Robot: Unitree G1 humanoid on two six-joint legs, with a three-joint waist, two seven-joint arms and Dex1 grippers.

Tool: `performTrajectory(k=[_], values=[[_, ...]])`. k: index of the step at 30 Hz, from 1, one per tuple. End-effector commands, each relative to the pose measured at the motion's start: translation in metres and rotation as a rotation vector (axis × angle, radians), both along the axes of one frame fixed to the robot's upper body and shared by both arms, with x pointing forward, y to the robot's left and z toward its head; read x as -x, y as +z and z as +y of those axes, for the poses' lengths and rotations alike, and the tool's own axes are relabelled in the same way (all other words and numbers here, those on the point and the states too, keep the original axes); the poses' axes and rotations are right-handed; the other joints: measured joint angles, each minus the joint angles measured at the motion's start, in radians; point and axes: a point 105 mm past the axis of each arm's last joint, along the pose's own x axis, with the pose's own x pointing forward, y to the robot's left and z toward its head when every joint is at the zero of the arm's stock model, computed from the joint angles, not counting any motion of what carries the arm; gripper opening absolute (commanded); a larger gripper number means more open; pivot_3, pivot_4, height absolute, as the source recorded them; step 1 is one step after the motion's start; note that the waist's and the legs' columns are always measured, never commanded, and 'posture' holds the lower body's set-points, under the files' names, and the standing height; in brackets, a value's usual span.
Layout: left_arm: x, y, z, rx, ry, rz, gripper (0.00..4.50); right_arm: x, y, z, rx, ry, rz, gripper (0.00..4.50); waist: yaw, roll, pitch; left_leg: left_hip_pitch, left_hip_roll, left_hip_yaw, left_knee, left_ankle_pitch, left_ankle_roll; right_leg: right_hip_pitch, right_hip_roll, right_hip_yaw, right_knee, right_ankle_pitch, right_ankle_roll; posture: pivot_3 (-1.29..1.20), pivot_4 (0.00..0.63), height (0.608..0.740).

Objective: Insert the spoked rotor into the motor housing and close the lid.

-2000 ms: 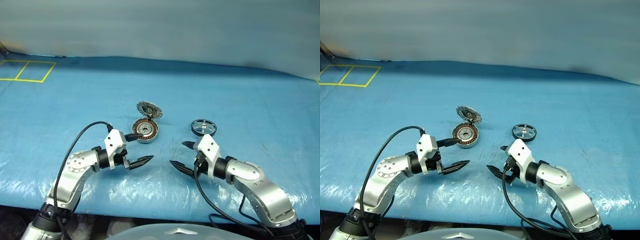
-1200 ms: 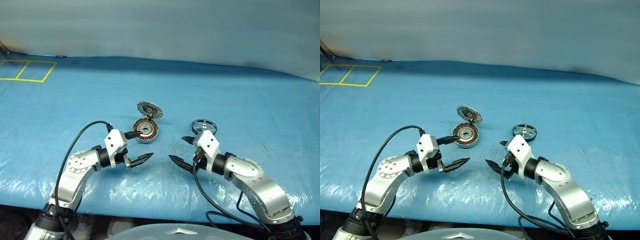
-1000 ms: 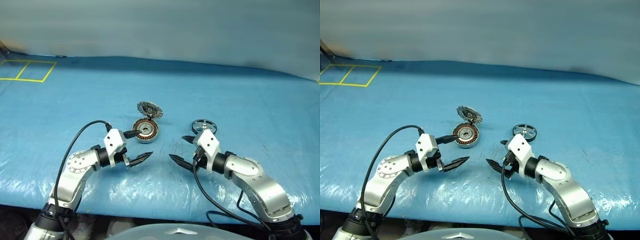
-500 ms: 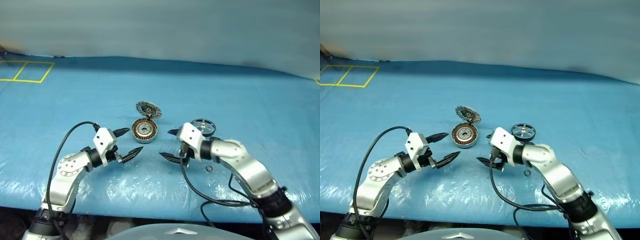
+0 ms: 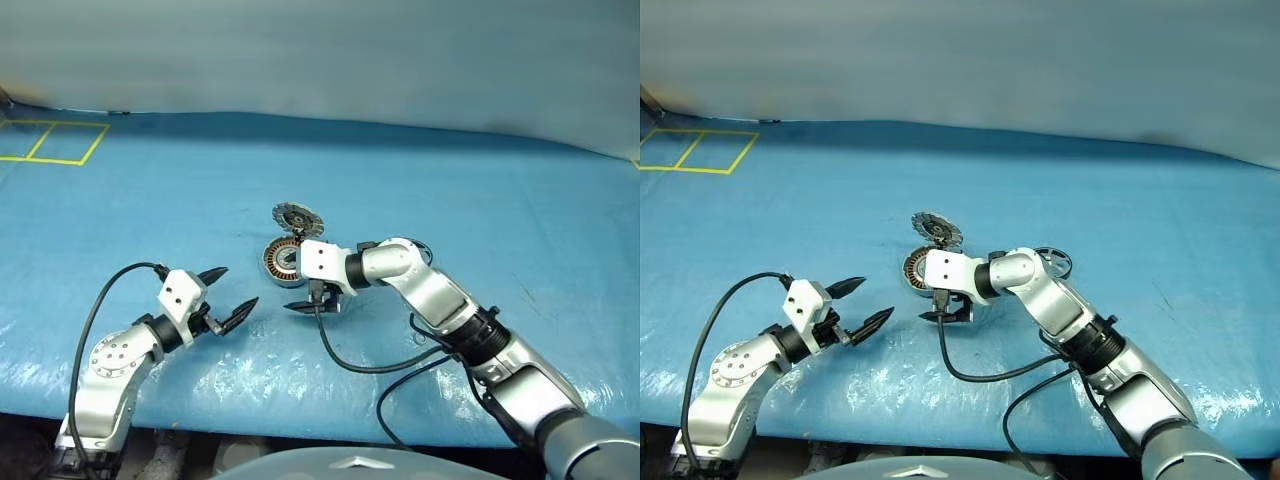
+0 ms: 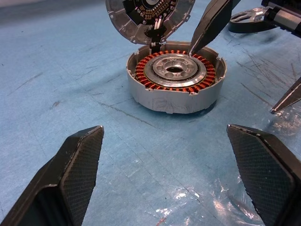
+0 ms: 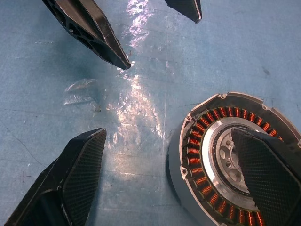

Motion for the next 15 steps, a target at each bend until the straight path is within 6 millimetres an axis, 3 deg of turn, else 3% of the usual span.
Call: performTrajectory(k=[1, 8, 15], values=[[0.0, 0.014, -0.002, 0.001, 0.004, -0.069, 4.5, -0.006, 0.001, 0.003, 0.023, 0.028, -0.045, 4.47, -0.001, 0.0, 0.0, 0.0, 0.0, 0.0, 0.0, 0.0, 0.0, 0.0, 0.0, 0.0, 0.0, 0.0, 0.0, 0.0, 0.15, 0.74], [0.002, 0.012, -0.003, -0.001, 0.013, -0.069, 4.5, -0.015, -0.002, 0.004, 0.056, 0.026, -0.111, 4.47, -0.004, 0.0, 0.0, 0.0, 0.0, 0.0, 0.0, 0.0, 0.0, 0.0, 0.0, 0.0, 0.0, 0.0, 0.0, 0.0, 0.15, 0.74], [0.003, 0.01, -0.004, -0.003, 0.007, -0.06, 4.5, -0.018, 0.021, 0.008, -0.023, 0.013, -0.093, 4.47, -0.005, 0.0, 0.0, 0.0, 0.0, 0.0, 0.0, 0.0, 0.0, 0.0, 0.0, 0.0, 0.0, 0.0, 0.0, 0.0, 0.15, 0.74]])
